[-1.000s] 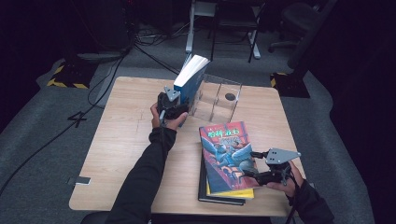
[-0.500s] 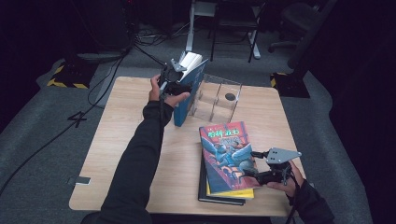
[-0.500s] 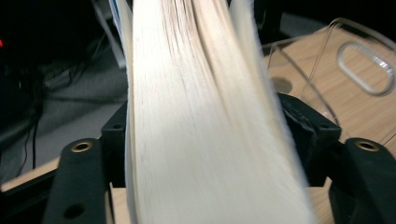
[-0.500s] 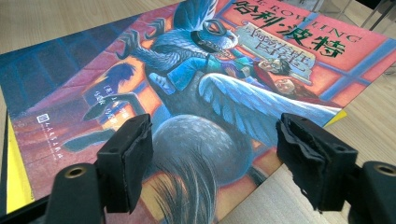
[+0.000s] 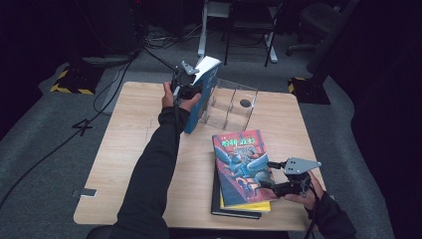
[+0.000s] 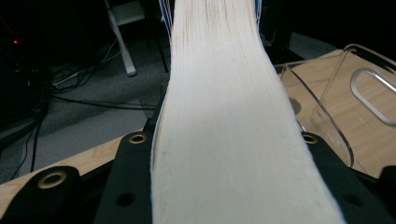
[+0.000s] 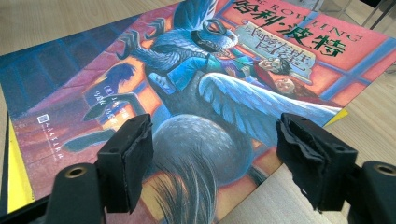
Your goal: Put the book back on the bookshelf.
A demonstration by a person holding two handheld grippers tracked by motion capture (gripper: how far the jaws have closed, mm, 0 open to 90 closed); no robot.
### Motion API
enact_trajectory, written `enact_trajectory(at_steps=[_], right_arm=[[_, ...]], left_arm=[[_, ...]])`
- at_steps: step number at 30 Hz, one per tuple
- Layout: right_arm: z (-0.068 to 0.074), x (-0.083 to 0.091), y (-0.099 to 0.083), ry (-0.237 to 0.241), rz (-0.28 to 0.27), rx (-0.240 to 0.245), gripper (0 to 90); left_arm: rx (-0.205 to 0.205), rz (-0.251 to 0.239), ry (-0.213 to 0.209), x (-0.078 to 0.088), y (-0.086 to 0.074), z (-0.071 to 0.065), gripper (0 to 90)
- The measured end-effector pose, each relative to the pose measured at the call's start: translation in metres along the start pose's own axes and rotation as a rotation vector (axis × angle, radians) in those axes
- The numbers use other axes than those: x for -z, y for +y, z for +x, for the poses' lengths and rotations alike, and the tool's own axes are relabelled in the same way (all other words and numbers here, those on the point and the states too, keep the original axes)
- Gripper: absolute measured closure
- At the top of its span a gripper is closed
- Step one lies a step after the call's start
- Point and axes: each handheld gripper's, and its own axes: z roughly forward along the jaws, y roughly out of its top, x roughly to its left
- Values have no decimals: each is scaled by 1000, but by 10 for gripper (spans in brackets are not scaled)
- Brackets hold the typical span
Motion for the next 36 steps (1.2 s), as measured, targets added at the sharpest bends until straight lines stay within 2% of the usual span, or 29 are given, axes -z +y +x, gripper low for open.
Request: enact_trajectory(at_steps=[8, 12, 14, 17, 19, 20, 22, 26, 28, 31, 33, 36], right_arm=[[-1, 1, -1, 5, -3, 0, 276], [-1, 1, -1, 8, -5, -1, 276], [-1, 1, -1, 8, -4, 2, 276], [-1, 1, -1, 9, -5, 5, 276], [-1, 1, -1, 13, -6, 7, 276], [-1, 1, -2, 15, -8, 7, 276], [-1, 1, -2, 15, -9, 7, 276], [-1, 2, -2, 13, -8, 11, 276], [0, 1, -1, 10, -6, 13, 276], [1, 2, -1, 11, -4, 15, 275], [0, 2, -1, 4, -4, 11, 276], [0, 3, -2, -4, -2, 7, 272]], left_arm=[[14, -43, 24, -16, 21, -2, 606], [-2, -74, 43, -21, 34, -4, 605], [-9, -95, 33, -25, 37, -5, 604], [7, -107, 7, -35, 32, -5, 603], [11, -98, 0, -41, 25, -7, 601], [18, -123, 1, -42, 21, -9, 599], [24, -137, 2, -43, 17, -10, 599], [26, -132, -9, -38, 12, -7, 590], [14, -126, -6, -35, 8, -6, 577], [45, -135, -9, -28, 1, 2, 563], [25, -120, 3, -24, -2, 6, 534], [29, -139, -17, -7, -7, 12, 438]])
